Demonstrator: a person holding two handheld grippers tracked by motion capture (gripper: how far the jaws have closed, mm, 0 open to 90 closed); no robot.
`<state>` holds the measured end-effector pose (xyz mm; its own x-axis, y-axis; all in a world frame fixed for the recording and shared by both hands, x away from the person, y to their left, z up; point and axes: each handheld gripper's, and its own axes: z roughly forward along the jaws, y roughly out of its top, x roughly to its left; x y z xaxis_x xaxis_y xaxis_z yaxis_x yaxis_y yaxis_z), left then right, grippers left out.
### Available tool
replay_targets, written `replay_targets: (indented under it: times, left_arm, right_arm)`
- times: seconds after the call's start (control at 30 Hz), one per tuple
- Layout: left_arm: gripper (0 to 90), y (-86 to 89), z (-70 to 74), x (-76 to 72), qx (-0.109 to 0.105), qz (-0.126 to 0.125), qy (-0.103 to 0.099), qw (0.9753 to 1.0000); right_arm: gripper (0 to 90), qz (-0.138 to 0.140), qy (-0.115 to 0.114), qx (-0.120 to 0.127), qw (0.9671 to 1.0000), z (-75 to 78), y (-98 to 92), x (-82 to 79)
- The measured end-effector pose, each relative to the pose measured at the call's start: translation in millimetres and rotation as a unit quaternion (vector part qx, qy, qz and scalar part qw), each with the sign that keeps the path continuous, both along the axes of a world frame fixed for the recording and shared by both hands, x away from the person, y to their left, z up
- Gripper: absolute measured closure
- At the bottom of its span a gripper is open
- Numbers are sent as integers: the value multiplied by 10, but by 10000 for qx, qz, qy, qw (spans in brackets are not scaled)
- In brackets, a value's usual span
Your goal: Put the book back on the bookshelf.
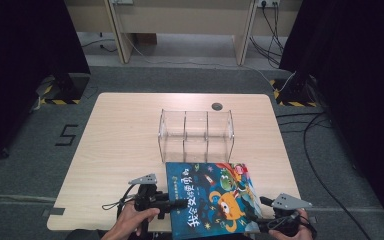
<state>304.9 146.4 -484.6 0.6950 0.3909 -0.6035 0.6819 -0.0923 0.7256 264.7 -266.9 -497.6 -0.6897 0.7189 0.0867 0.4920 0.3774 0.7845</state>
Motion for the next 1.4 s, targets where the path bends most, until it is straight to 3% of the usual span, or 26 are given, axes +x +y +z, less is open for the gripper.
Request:
replay_targets:
  times: [0.23, 0.5, 0.9, 1.07, 1.27, 1.3, 1.4]
  left_arm:
    - [572, 2, 37, -15, 51, 67, -77, 9999]
    - [565, 45, 38, 11, 71, 223, 14, 9997]
    - [565, 41, 62, -14, 95, 334, -3, 9994]
    - [565, 24, 90, -40, 115, 428, -22, 9990]
    - [566, 10, 107, -57, 133, 491, -27, 9987]
    - [567, 2, 114, -66, 136, 515, -26, 9986]
    - [567, -11, 126, -86, 133, 544, -32, 9984]
  right_arm:
    - [270, 157, -163, 18, 9997, 59, 173, -177]
    - [260, 458, -314, -59, 9984, 90, 382, -394]
    - [236, 771, -428, -169, 9960, 62, 695, -522]
    - [229, 729, -682, -517, 9937, 51, 840, -552]
    - [223, 670, -855, -675, 9918, 43, 925, -561]
    - [217, 671, -945, -790, 9901, 36, 970, -561]
    - [176, 643, -1007, -789, 9897, 27, 1040, -568]
